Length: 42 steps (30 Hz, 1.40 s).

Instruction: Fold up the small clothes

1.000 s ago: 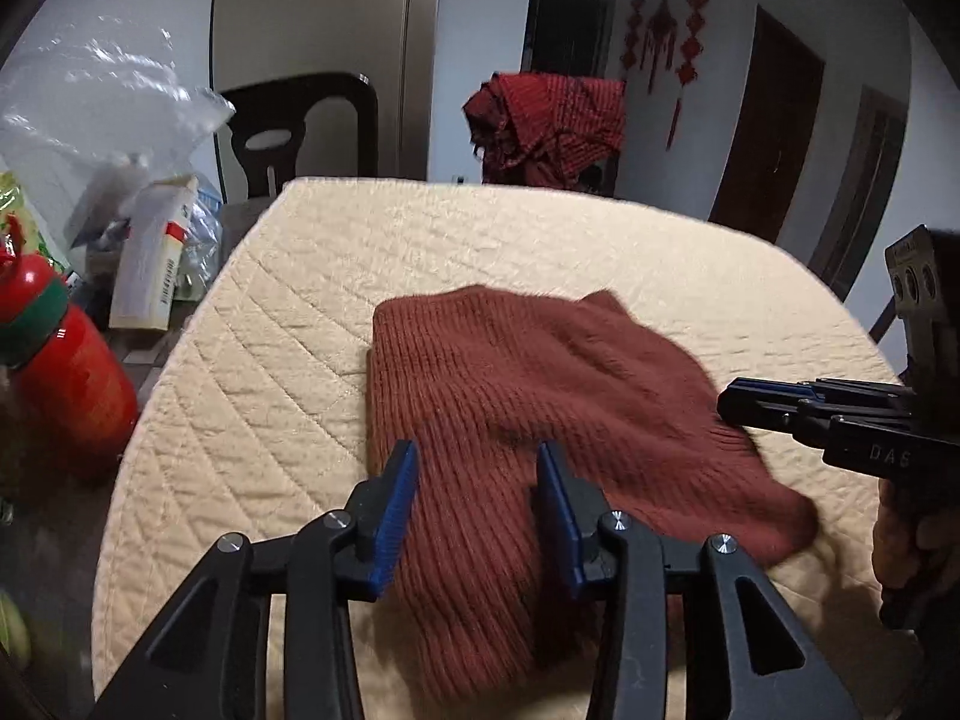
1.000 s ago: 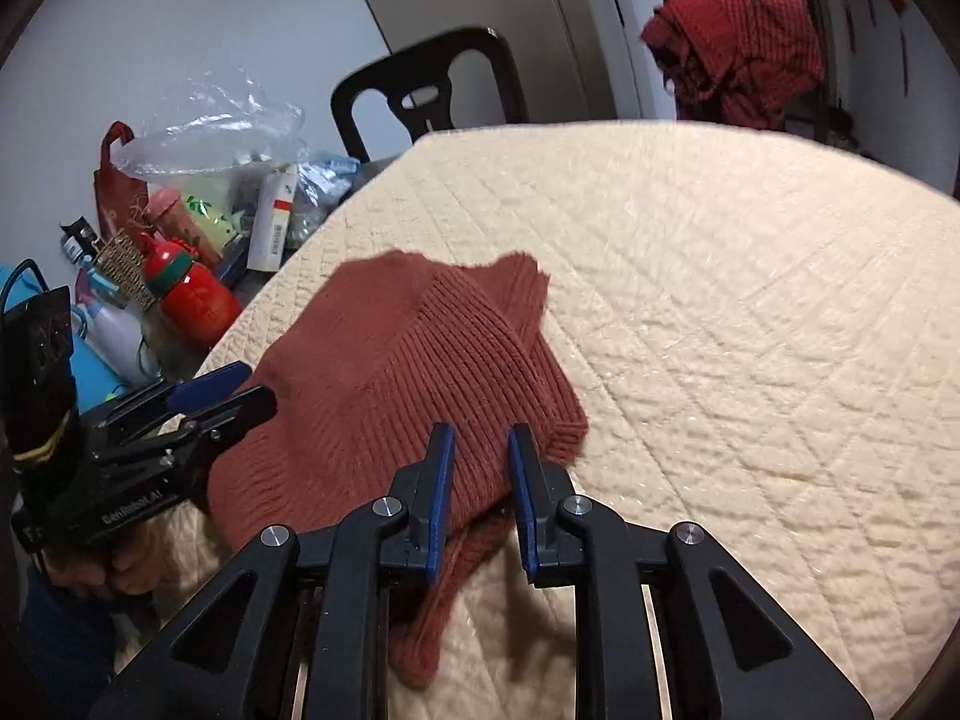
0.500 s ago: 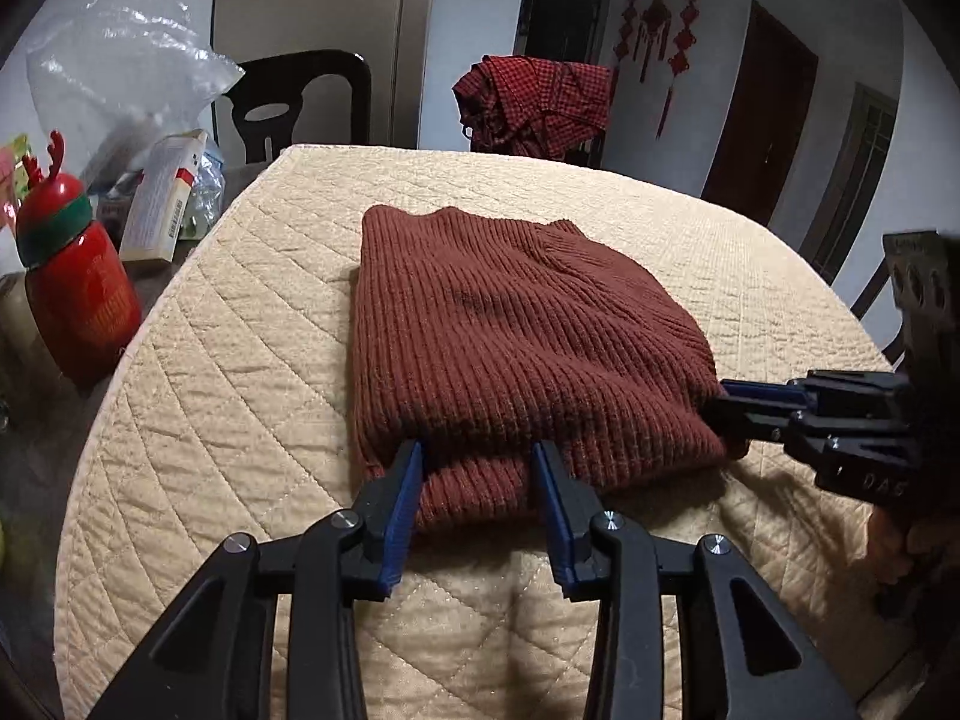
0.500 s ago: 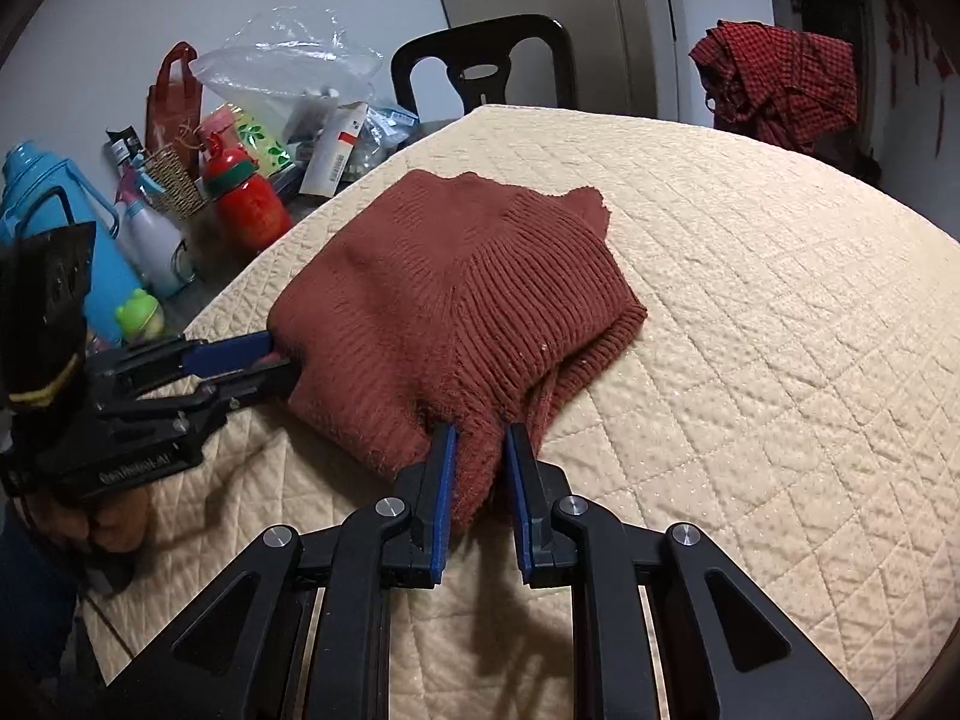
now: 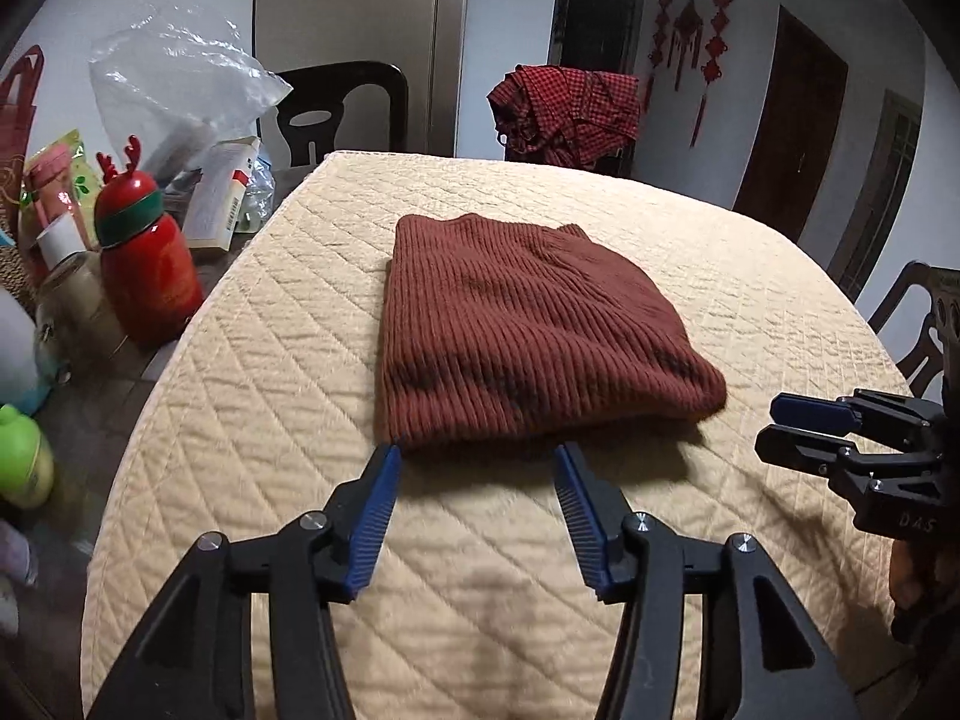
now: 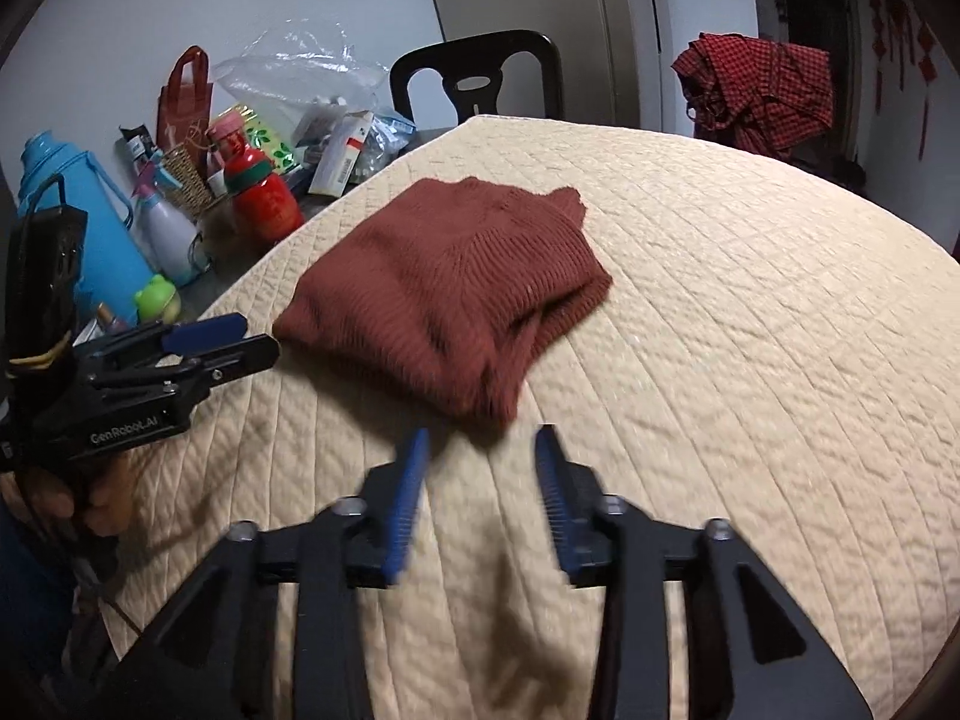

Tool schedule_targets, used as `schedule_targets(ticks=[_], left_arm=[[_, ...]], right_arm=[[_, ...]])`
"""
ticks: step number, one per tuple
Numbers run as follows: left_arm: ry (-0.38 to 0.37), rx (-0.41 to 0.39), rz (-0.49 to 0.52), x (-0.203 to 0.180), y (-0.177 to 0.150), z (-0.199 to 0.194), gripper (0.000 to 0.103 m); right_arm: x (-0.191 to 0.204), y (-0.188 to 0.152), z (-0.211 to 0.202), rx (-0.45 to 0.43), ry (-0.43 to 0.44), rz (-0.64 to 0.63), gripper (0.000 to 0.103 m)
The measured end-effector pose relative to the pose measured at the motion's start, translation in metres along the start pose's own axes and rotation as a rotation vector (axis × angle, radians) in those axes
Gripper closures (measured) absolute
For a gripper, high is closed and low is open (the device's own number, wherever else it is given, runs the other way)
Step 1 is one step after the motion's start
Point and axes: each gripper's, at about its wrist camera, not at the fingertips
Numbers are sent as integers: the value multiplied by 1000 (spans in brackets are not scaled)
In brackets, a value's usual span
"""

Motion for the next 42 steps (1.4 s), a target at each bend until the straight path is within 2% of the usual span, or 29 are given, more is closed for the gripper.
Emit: schedule_targets(ticks=[9, 17, 21, 27, 42], left_arm=[[50, 48, 1, 6, -13, 11, 42], [45, 104, -4, 15, -15, 27, 42], [40, 107, 10, 13, -15, 29, 36], [49, 115, 37, 8, -15, 33, 30], [60, 118, 49, 5, -15, 33, 28]], right_arm=[[3, -13, 11, 40, -57, -27, 62], [5, -19, 23, 62, -98, -36, 61], [9, -20, 23, 65, -108, -60, 56], [9, -21, 23, 68, -114, -66, 55], [9, -20, 24, 68, -112, -67, 55]])
Point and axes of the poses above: each gripper's, at about its wrist camera, not at the fingertips, and z roughly the way its jaws point, x to its left, y to its top, and after that the axes turned 1 degree about -x, right-handed
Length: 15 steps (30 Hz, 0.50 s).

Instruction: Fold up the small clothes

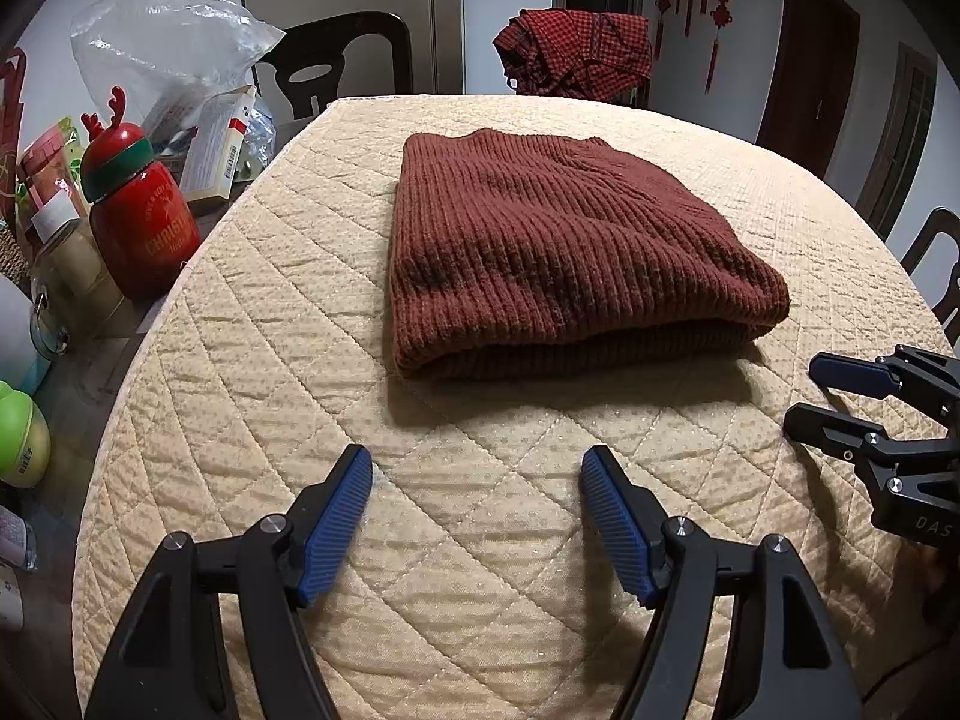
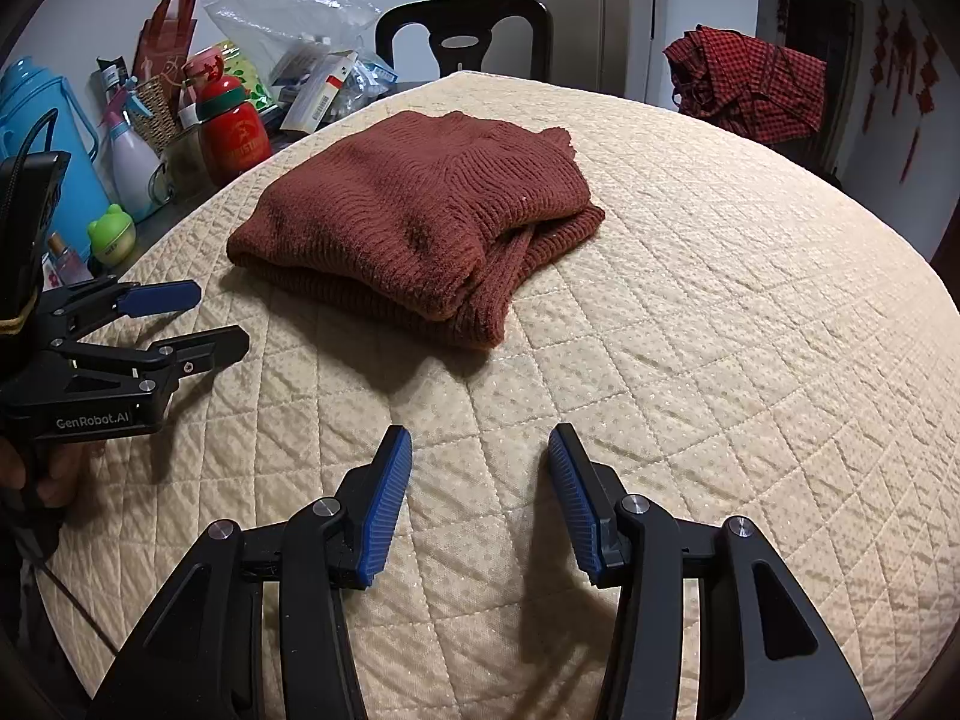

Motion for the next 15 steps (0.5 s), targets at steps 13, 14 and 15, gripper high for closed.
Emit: schedule_targets(ticks=[13, 14, 15], left_arm=[[1, 0, 0, 0, 0, 0, 26], [1, 0, 0, 0, 0, 0, 26], [2, 1, 0, 0, 0, 1, 26]], right_arm=[[1, 0, 0, 0, 3, 3, 54], [1, 0, 0, 0, 3, 3, 54], [1, 0, 0, 0, 3, 3, 54]])
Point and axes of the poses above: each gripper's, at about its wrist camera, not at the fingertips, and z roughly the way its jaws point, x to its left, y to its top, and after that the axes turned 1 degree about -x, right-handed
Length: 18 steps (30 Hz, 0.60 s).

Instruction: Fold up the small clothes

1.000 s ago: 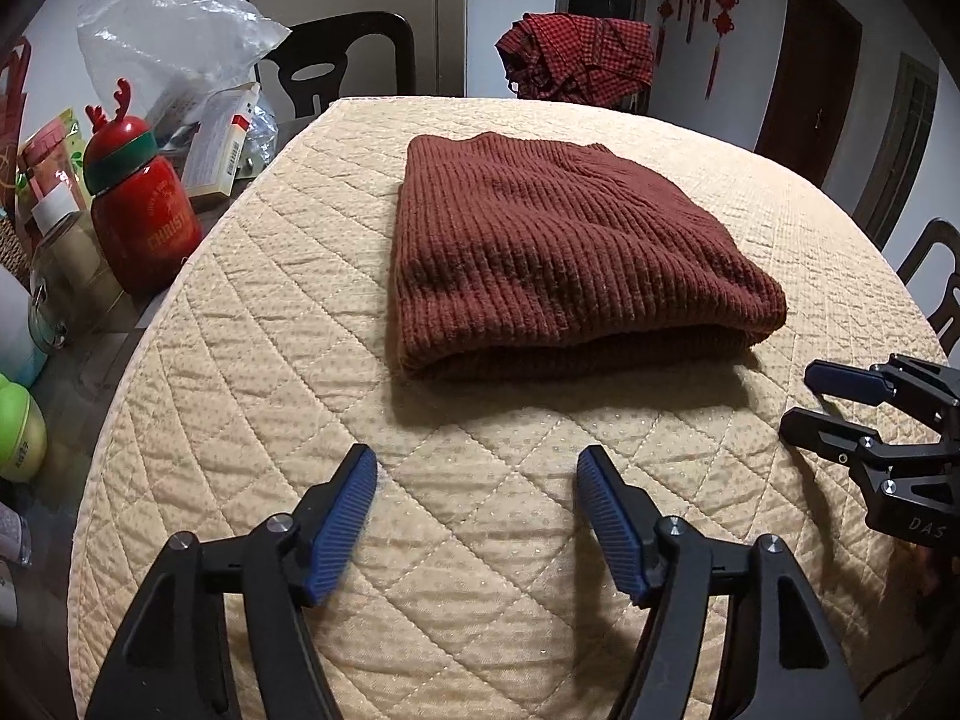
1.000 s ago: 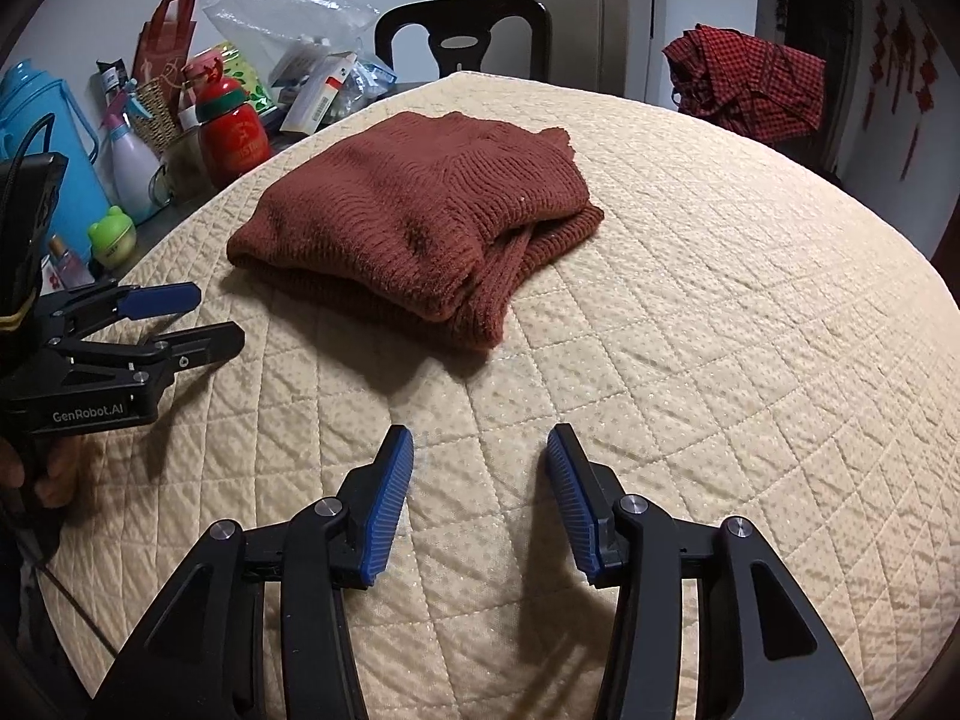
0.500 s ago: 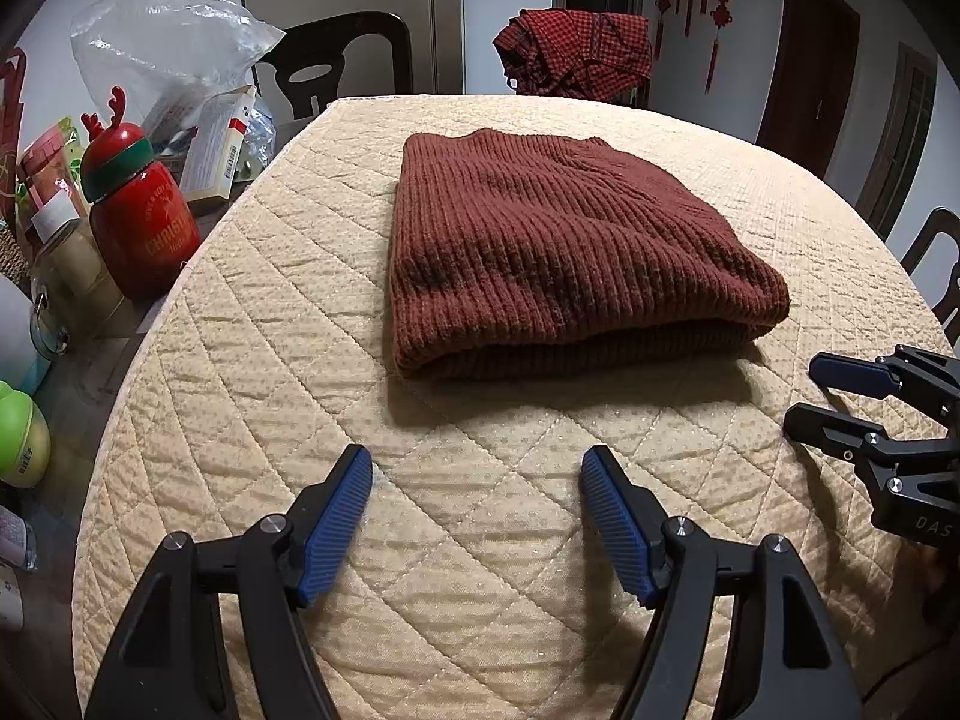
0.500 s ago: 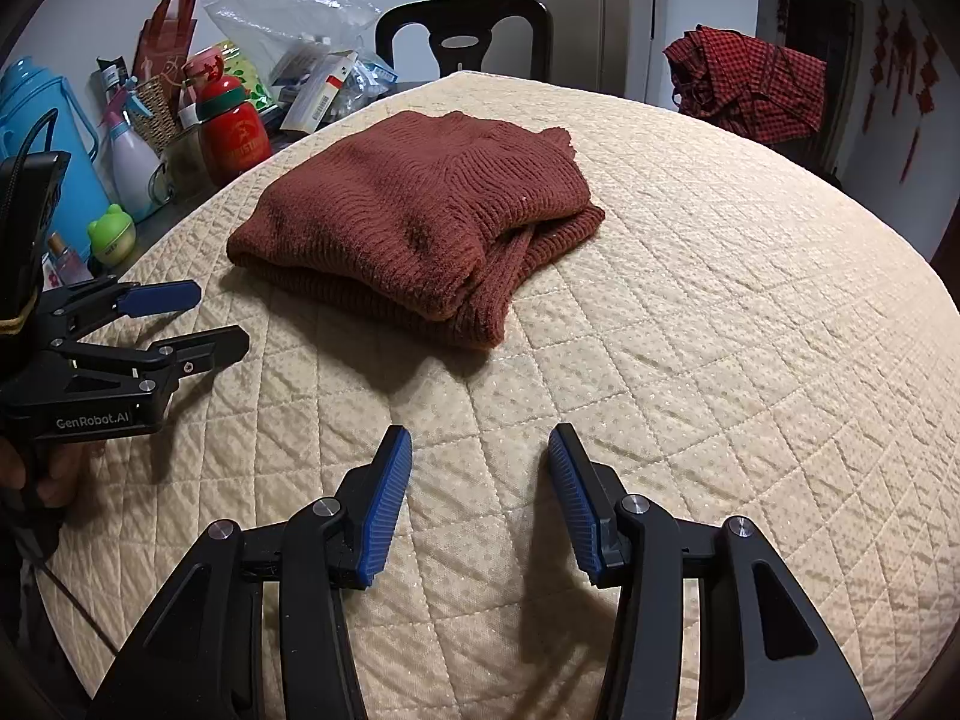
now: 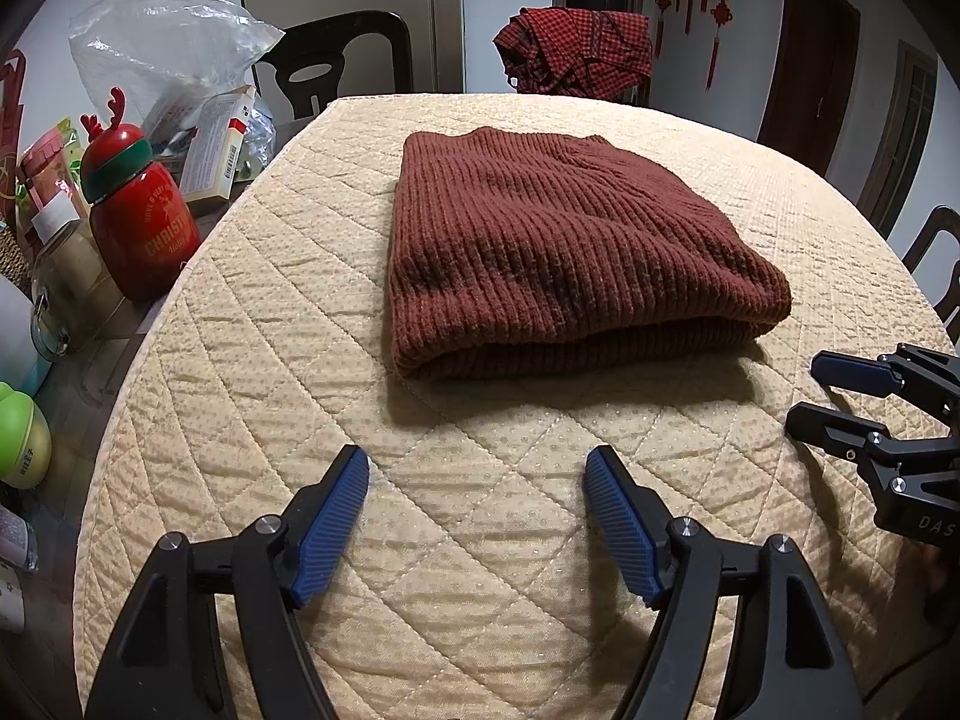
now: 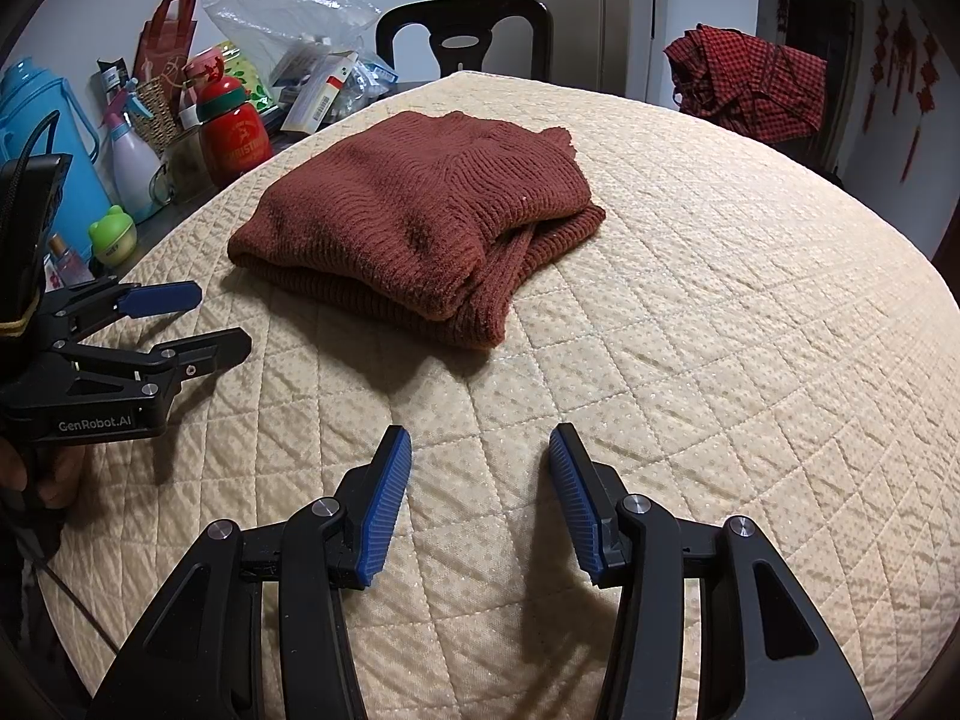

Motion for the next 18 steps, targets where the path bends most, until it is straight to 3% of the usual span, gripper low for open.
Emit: schedule_targets(ticks=[18], left_arm=[[4, 4, -6, 1, 0, 1, 22]], right_arm=[[0, 0, 1, 0, 0, 0, 54]])
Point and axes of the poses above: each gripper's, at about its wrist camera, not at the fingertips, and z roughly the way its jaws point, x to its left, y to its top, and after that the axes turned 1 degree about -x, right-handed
